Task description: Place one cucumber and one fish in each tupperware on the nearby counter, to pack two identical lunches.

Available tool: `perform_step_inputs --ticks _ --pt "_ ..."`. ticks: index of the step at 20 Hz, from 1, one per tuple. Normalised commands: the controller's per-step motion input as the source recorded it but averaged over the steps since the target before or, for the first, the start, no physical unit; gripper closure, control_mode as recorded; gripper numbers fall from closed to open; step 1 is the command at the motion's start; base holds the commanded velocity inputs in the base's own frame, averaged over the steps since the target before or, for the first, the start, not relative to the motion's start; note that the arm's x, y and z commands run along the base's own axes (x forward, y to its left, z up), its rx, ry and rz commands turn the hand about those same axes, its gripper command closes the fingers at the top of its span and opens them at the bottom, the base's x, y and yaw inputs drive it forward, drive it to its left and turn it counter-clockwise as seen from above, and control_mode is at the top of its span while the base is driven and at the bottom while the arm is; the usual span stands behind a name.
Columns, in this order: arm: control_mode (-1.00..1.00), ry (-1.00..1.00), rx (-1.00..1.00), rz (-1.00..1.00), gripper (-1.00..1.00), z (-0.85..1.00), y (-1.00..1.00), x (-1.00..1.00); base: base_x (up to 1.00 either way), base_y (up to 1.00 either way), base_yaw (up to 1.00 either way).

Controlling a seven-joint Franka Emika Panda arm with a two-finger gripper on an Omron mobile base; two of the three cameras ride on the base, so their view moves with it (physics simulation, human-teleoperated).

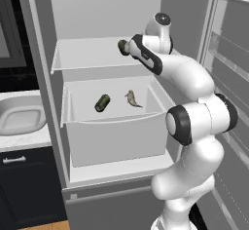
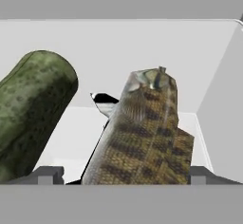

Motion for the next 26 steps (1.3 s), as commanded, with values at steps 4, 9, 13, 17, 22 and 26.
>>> perform_step_inputs --ticks 4,9,13,17,22,26 --pt "-1.0 0.04 -0.02 0.0 1.0 -0.5 0.0 0.0 0.0 0.0 0.0" --pt "-1.0 0.0 -0.04 0.0 1.0 -0.47 0.15 -0.08 0.0 0.0 0.0" --pt "-1.0 -0.01 0.0 0.0 1.0 -0.09 0.0 -0.69 0.0 0.0 0.0" --pt "-1.0 -0.05 0.0 0.0 1.0 -0.02 0.0 -0.98 0.0 0.0 0.0" --pt "-1.0 -0.04 0.0 0.0 1.0 0.01 0.06 -1.0 0.0 0.0 0.0" --pt "-1.0 0.11 0.0 0.0 1.0 0.18 0.11 -1.0 0.0 0.0 0.0"
